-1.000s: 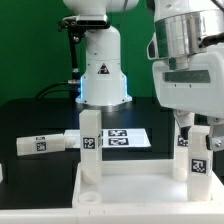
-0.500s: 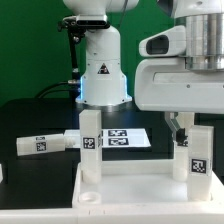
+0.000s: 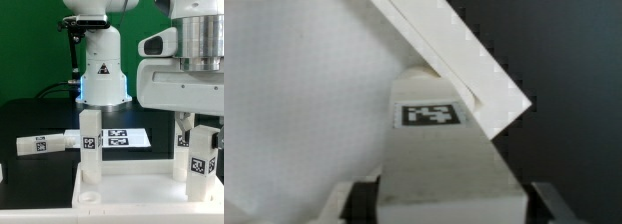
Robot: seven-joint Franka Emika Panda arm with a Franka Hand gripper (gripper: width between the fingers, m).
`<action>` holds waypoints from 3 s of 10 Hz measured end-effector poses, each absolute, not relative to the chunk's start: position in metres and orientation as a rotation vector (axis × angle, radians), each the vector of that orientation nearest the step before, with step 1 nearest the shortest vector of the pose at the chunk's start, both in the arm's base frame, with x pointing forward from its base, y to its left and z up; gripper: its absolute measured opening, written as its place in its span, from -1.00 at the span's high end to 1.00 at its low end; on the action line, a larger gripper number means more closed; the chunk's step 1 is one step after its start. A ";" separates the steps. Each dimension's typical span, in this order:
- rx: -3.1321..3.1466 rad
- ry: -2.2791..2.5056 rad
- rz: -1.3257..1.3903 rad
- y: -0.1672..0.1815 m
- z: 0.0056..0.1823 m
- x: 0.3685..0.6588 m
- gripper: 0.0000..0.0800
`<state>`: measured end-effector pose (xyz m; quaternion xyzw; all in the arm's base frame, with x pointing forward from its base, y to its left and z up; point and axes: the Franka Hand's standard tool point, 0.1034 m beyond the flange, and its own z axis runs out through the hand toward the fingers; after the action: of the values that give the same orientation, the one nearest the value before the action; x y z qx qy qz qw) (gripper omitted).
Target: Assemble desk
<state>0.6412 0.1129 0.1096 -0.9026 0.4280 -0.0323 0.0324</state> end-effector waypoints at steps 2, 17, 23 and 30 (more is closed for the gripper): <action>-2.498 1.774 -0.065 0.113 0.109 0.640 0.28; -2.052 2.159 -0.021 0.119 0.107 0.642 -0.57; -2.691 1.375 -0.119 0.112 0.111 0.645 -0.62; -2.859 1.076 -0.229 0.103 0.107 0.647 0.28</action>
Offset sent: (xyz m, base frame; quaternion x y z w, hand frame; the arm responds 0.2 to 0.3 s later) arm -0.0033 0.0009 -0.0104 0.0395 -0.0552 0.3994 0.9142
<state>0.6468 0.1033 0.1068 -0.9326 0.3511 -0.0745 0.0390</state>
